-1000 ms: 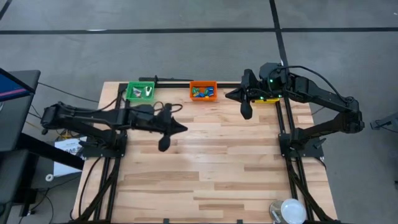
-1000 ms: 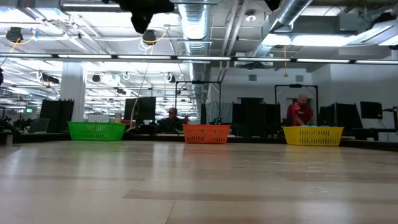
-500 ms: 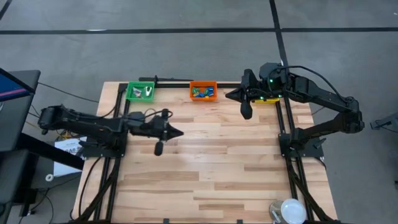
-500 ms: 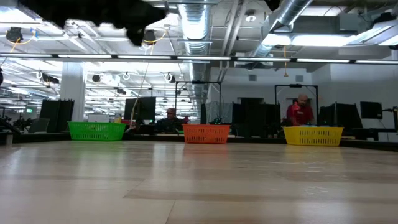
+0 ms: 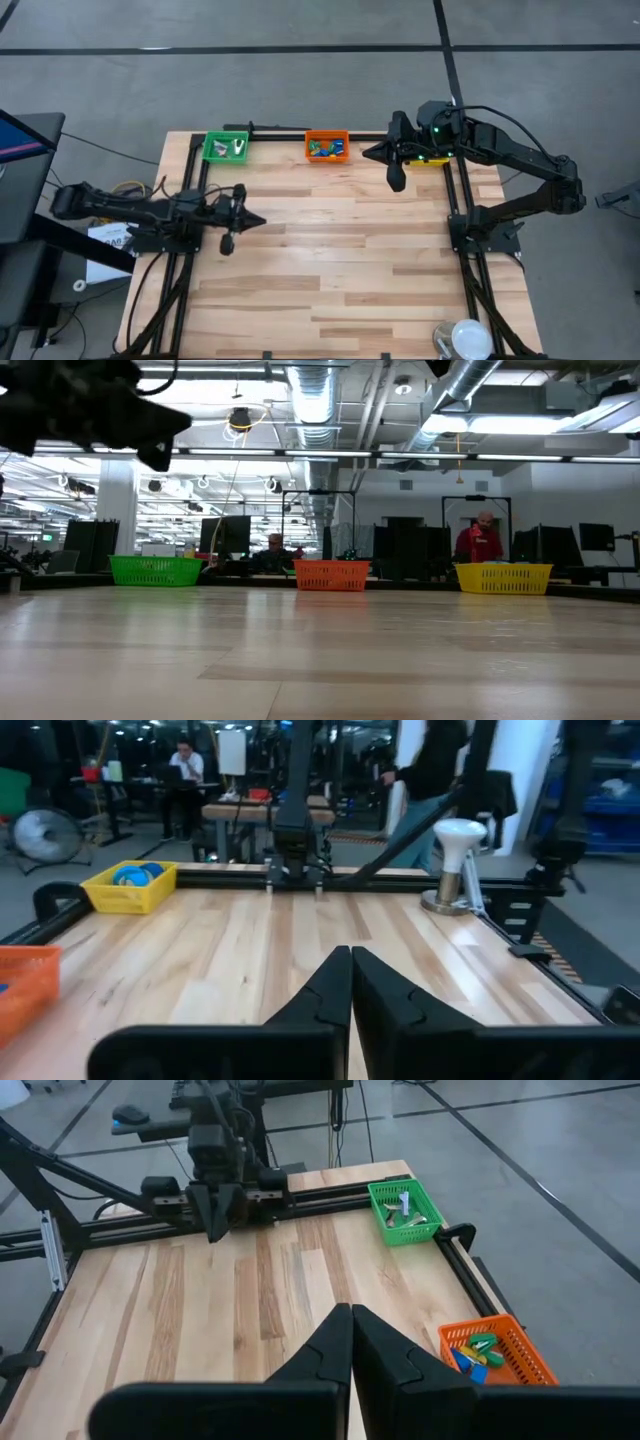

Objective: Pick and place Stapler, Stapler remover, tape
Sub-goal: Return to Home Position

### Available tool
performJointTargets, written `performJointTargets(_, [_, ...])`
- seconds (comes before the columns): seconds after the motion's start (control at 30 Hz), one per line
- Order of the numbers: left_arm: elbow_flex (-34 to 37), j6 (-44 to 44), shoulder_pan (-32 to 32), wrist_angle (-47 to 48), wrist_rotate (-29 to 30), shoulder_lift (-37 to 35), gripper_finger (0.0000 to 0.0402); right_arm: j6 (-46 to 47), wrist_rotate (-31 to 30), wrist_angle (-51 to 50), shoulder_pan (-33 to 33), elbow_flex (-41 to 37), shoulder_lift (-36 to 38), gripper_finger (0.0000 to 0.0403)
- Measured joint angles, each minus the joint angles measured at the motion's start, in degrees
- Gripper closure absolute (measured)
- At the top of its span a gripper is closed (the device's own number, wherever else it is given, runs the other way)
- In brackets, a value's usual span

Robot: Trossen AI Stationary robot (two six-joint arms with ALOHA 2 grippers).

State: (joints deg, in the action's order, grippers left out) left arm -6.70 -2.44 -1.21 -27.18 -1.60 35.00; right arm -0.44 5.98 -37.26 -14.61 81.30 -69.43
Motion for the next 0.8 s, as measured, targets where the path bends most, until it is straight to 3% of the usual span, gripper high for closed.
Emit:
performJointTargets(0.2, [6.3,-4.0,0.0,0.2,-3.4,-8.4,0.0399,0.0,0.0,0.0,0.0,0.0,0.0,0.0403])
performJointTargets(0.5, [6.4,-1.1,-0.1,4.2,-4.5,-16.3,0.0399,0.0,0.0,0.0,0.0,0.0,0.0,0.0403])
performJointTargets(0.8, [6.4,-0.8,-0.1,14.4,-5.0,-24.0,0.0399,0.0,0.0,0.0,0.0,0.0,0.0,0.0403])
